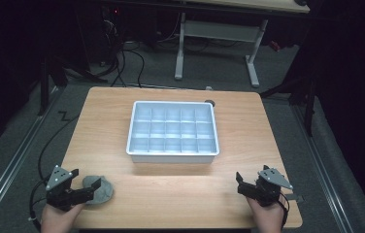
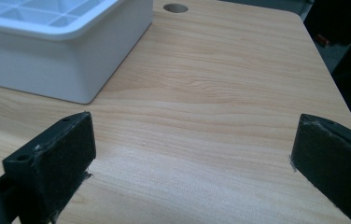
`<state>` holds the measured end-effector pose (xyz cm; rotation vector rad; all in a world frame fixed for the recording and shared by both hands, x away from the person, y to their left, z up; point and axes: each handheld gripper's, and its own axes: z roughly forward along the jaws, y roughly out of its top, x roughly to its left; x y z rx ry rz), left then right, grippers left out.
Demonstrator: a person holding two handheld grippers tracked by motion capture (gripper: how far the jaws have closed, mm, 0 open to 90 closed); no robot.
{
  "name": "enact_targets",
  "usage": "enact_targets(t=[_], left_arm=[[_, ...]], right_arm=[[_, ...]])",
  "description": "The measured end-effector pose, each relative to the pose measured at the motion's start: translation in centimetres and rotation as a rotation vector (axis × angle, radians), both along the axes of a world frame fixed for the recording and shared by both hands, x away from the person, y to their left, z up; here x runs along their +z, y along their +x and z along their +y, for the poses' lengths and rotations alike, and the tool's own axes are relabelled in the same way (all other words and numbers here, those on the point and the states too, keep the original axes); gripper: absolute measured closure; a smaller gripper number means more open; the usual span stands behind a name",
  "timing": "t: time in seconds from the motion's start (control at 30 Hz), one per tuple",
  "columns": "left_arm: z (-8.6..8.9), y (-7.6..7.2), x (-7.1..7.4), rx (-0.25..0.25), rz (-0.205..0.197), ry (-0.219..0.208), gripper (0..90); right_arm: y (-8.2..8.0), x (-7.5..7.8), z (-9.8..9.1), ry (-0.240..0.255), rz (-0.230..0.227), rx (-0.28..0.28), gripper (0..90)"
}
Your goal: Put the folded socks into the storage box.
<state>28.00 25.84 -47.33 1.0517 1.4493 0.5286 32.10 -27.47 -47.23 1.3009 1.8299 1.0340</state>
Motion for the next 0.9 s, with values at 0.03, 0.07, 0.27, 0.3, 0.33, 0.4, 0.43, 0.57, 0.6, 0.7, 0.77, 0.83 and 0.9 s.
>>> enact_targets(t=[0.03, 0.07, 0.27, 0.3, 0.33, 0.4, 0.43, 0.57, 0.6, 0.7, 0.77, 0.83, 0.9], left_arm=[[0.0, 0.2, -0.1, -0.002, 0.006, -0.002, 9.0], [-0.1, 0.4, -0.2, -0.005, 0.010, -0.001, 9.0], [0.2, 1.1, -0.2, -0.005, 0.009, -0.018, 10.0], [0.2, 1.2, -0.2, -0.005, 0.009, -0.020, 10.4], [0.3, 1.2, -0.2, -0.003, 0.012, -0.021, 10.6], [0.5, 1.3, -0.1, 0.000, 0.009, -0.028, 10.9], [0.6, 1.3, 0.0, 0.001, 0.009, -0.030, 11.4], [0.8, 1.3, 0.1, 0.003, 0.010, -0.041, 12.2], [0.8, 1.2, 0.1, 0.001, 0.011, -0.042, 12.8], [0.8, 1.1, -0.1, 0.000, 0.009, -0.036, 13.7], [0.8, 1.0, -0.2, -0.001, 0.014, -0.033, 13.9], [0.8, 0.9, -0.3, 0.009, 0.016, -0.029, 14.3], [0.8, 0.7, -0.4, 0.020, 0.017, -0.024, 14.9]], right_arm=[[-0.1, 0.1, -0.1, 0.015, 0.001, 0.000, 0.0], [-0.2, 0.2, -0.2, 0.025, 0.001, -0.005, 0.0], [-0.4, 0.1, -0.8, 0.050, 0.038, -0.014, 0.0], [-0.4, 0.0, -0.9, 0.050, 0.038, -0.015, 0.0], [-0.4, 0.0, -0.9, 0.050, 0.037, -0.014, 0.2], [-0.4, -0.2, -0.9, 0.046, 0.049, -0.016, 0.5], [-0.4, -0.3, -0.9, 0.042, 0.054, -0.014, 0.7], [-0.4, -0.5, -0.6, 0.030, 0.063, 0.007, 2.1], [-0.4, -0.6, -0.5, 0.031, 0.064, 0.018, 2.6], [-0.3, -0.7, -0.2, 0.026, 0.067, 0.038, 3.4], [-0.2, -0.7, 0.0, 0.029, 0.068, 0.047, 4.0], [0.0, -0.6, 0.1, 0.031, 0.063, 0.049, 3.8], [0.3, -0.6, 0.1, 0.042, 0.062, 0.049, 3.6]])
